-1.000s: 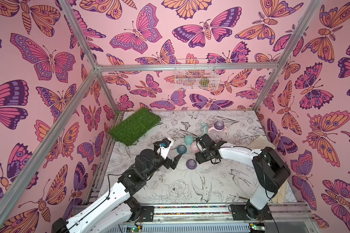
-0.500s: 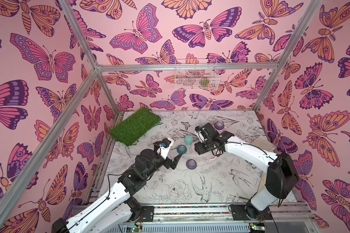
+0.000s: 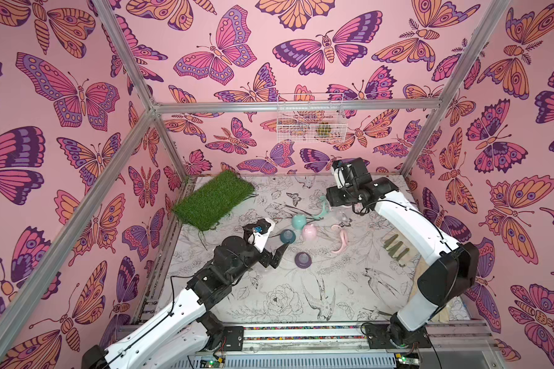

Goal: Assemble the baby bottles
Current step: Close the lid on the baby bottle.

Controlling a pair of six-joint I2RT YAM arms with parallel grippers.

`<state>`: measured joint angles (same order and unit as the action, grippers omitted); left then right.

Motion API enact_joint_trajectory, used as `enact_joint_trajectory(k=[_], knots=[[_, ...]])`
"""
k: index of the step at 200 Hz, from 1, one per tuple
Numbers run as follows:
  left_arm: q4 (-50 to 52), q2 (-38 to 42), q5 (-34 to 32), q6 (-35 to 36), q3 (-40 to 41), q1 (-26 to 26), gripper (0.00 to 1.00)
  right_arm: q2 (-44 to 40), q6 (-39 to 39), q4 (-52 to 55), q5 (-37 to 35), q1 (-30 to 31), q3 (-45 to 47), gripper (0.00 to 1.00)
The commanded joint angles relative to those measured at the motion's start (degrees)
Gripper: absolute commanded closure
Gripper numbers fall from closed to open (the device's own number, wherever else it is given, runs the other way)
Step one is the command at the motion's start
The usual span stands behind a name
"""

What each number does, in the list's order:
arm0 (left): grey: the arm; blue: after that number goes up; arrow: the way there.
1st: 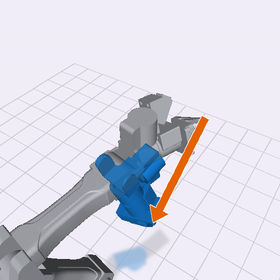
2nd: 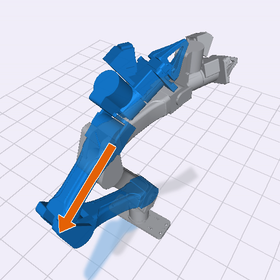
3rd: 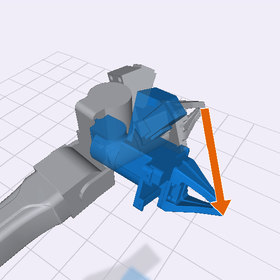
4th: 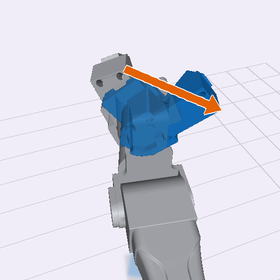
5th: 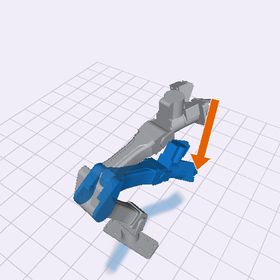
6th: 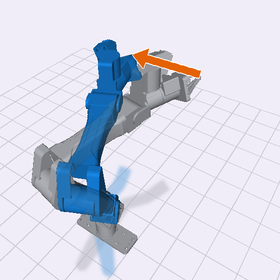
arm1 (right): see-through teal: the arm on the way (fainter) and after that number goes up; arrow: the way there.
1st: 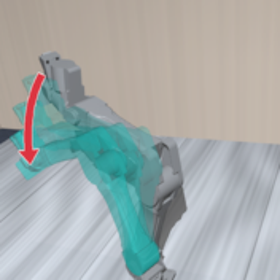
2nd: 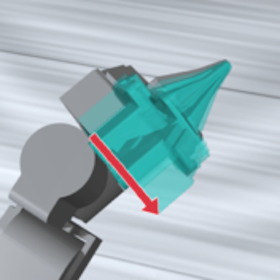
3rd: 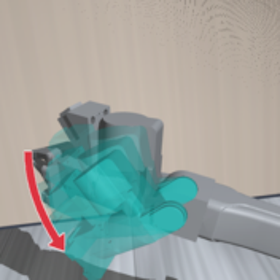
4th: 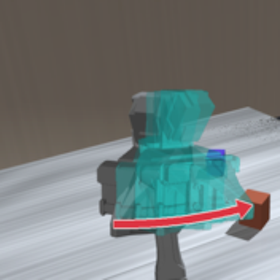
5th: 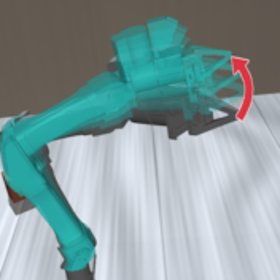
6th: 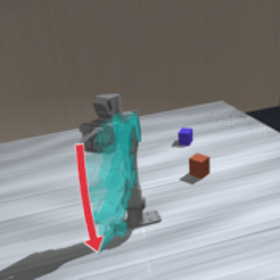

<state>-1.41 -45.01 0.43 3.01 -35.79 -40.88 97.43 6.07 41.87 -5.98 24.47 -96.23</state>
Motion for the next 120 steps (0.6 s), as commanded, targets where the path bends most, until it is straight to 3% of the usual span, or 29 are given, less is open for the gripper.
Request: enact_joint_trajectory(k=[1,70,120], knots=[[0.6,0.3,0.4,1.0,-0.3,0.2,0.0,3.1,-2.1,1.5,-3.7,-2.1,-4.0,0.44],[0.9,-0.3,0.5,1.5,-0.2,0.2,0.0,9.1,-4.9,1.4,-9.4,-4.9,-10.2,0.45],[1.1,-1.3,0.8,1.8,-0.4,0.2,0.0,10.1,-5.1,1.5,-9.2,-6.0,-10.5,0.44]])
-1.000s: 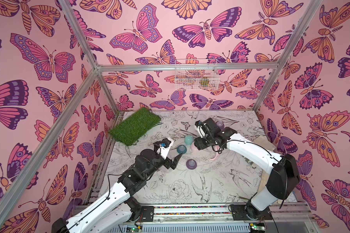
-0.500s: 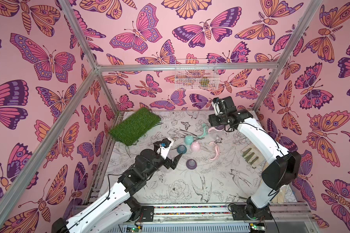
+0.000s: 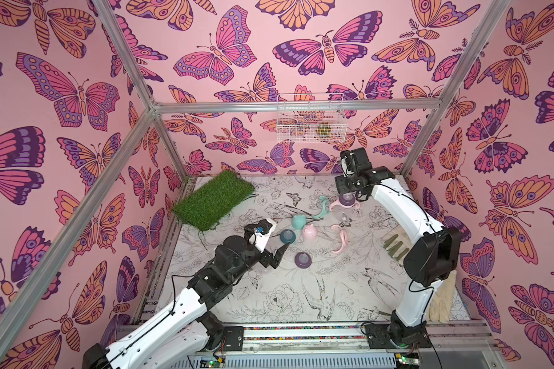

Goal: Assemble the baby bottles
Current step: Close the lid on the baby bottle.

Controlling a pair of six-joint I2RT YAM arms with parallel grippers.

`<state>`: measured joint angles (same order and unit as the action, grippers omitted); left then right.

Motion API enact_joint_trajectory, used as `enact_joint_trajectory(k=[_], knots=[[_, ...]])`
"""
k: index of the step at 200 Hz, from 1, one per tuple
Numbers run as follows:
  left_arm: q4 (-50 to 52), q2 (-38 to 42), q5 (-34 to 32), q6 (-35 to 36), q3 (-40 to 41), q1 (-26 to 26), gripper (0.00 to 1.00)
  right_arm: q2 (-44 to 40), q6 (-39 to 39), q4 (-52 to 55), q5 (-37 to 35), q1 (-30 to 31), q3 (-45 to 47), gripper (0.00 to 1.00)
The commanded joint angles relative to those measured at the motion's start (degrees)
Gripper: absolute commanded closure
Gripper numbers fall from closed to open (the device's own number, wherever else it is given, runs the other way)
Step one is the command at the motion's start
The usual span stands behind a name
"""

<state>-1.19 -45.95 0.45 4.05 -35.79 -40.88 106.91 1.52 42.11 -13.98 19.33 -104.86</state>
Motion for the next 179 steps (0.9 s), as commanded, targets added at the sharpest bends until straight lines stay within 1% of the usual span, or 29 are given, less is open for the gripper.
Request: enact_joint_trajectory(k=[1,29,107,147,179], knots=[[0.9,-0.3,0.8,0.8,-0.4,0.2,0.0,0.7,-0.6,1.2,-1.2,-0.9,-1.8,0.44],[1.0,-0.9,1.0,0.9,-0.5,0.2,0.0,0.6,-0.3,1.5,-0.2,-1.8,-1.2,0.44],[1.3,-1.7,1.9,1.0,-0.7,0.2,0.0,1.6,1.0,2.6,9.1,-5.1,-0.2,0.43],[1.5,-1.6,2.1,1.1,-0.9,0.2,0.0,2.8,0.9,3.0,11.1,-5.3,-0.3,0.42],[1.7,-1.6,2.3,1.3,-0.9,0.2,0.0,3.8,0.5,3.8,11.3,-5.4,-0.6,0.42]])
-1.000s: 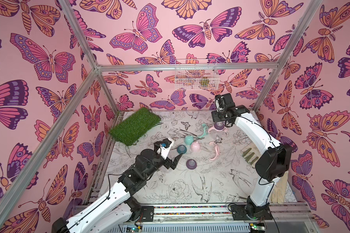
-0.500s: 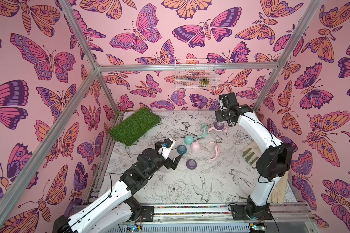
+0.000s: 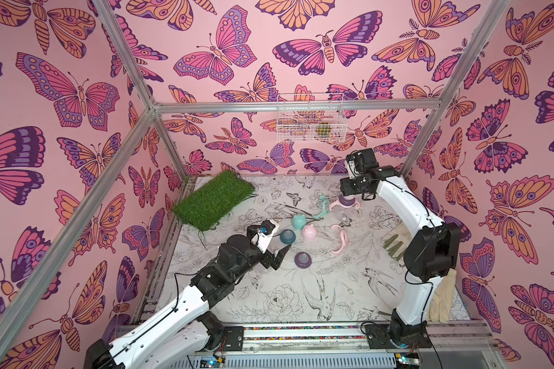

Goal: Assemble the baby bottles
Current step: Close the lid on the baby bottle.

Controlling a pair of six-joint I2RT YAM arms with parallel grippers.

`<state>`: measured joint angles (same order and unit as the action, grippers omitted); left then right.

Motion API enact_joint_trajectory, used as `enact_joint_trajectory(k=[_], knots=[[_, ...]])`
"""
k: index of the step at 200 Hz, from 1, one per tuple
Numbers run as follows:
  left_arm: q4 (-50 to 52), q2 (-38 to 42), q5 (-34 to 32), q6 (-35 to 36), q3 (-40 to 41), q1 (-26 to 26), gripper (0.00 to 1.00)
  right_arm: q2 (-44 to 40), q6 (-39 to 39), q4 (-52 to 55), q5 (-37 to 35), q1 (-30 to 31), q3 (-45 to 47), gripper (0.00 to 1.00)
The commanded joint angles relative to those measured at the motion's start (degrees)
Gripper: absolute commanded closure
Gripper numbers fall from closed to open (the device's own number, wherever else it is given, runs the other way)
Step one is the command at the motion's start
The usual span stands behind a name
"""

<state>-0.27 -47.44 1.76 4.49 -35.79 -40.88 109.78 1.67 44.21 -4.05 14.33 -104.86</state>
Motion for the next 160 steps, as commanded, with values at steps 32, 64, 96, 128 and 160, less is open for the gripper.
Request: enact_joint_trajectory(k=[32,64,96,128,160], knots=[[0.7,-0.2,1.2,0.8,-0.9,0.2,0.0,1.2,0.3,2.1,1.1,-0.7,-0.5,0.41],[0.8,-0.5,1.5,0.9,-0.9,0.2,0.0,1.7,0.1,2.6,0.9,-0.7,-0.5,0.4],[1.1,-0.6,1.7,0.9,-1.0,0.2,0.0,2.1,0.0,3.7,0.6,-0.9,-1.1,0.37],[1.0,-0.8,1.8,1.0,-1.1,0.2,0.0,2.1,-0.3,4.3,1.1,-1.0,-1.4,0.35],[1.2,-0.9,1.9,1.0,-1.1,0.2,0.0,3.3,-0.6,5.3,2.2,-1.0,-2.3,0.34]])
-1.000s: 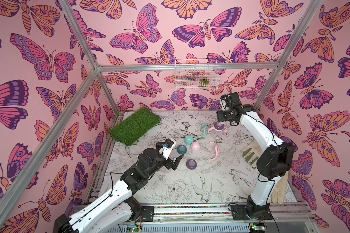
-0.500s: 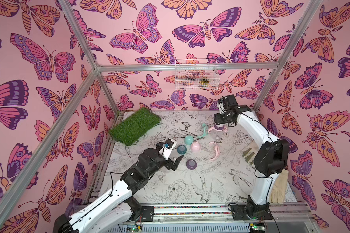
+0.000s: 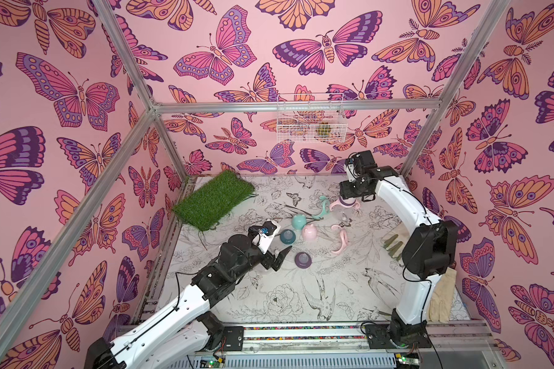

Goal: Assemble the baby bottles
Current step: Close the lid on the baby bottle.

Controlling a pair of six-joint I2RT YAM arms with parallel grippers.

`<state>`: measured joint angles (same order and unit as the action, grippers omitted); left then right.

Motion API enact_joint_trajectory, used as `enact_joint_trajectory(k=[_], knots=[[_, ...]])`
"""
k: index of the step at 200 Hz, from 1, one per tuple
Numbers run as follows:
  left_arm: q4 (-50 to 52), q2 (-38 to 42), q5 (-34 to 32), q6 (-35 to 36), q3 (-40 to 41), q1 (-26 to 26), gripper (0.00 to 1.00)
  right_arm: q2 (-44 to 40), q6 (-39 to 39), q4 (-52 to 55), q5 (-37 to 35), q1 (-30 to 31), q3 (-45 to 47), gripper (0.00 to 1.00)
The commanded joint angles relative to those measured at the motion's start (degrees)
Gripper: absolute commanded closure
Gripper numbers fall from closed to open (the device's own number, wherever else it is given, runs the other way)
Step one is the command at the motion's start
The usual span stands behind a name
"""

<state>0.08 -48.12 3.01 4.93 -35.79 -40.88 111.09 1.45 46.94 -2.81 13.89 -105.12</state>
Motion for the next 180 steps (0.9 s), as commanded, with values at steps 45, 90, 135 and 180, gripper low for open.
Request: enact_joint_trajectory(k=[45,90,135,180], knots=[[1.0,-0.3,0.7,0.7,-1.2,0.2,0.0,2.9,-0.4,3.2,2.0,-0.5,-2.7,0.33],[1.0,-0.8,0.9,0.8,-1.2,0.2,0.0,3.1,-0.6,4.1,2.4,-0.6,-3.4,0.27],[1.0,-1.0,1.3,0.8,-1.3,0.2,0.0,2.6,-1.1,4.0,2.4,-0.6,-3.6,0.18],[1.0,-1.4,1.2,0.7,-1.3,0.2,0.0,0.1,-2.0,2.5,5.2,-0.6,-3.2,0.15]])
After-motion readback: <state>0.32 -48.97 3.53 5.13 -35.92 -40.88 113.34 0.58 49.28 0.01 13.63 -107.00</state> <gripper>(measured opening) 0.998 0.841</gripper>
